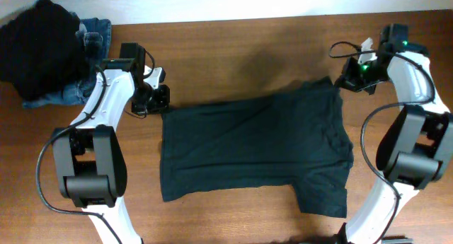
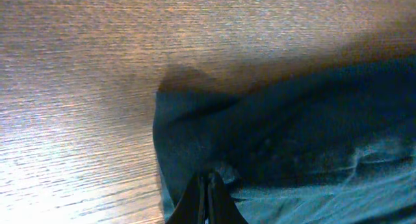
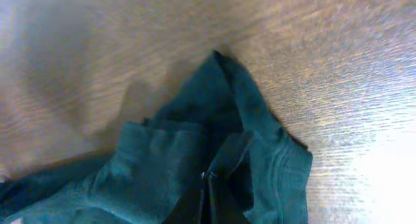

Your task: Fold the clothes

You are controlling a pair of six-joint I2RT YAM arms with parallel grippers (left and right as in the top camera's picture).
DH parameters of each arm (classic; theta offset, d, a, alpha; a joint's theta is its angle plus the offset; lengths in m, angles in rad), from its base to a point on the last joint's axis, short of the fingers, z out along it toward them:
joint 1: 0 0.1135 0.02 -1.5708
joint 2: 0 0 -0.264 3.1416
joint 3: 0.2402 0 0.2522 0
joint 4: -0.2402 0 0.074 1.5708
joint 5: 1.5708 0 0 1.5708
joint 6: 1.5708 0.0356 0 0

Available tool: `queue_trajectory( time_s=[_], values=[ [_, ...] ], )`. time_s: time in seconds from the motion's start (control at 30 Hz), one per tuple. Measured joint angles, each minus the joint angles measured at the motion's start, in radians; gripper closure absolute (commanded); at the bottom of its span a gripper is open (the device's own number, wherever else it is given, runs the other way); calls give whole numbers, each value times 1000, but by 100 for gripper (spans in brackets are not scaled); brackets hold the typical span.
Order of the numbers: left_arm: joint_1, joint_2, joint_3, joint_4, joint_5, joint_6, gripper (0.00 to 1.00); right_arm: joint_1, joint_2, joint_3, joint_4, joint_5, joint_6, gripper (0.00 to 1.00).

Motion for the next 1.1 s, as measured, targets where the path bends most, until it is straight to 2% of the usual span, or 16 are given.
queue_trajectory(
  time_s=[0.47, 1.1],
  values=[
    [0, 0, 0, 0, -16, 0, 99, 0, -48, 0, -139, 80, -4, 96],
    [0, -2, 0, -31, -18, -5, 98, 0, -48, 0, -196, 113, -4, 96]
  ],
)
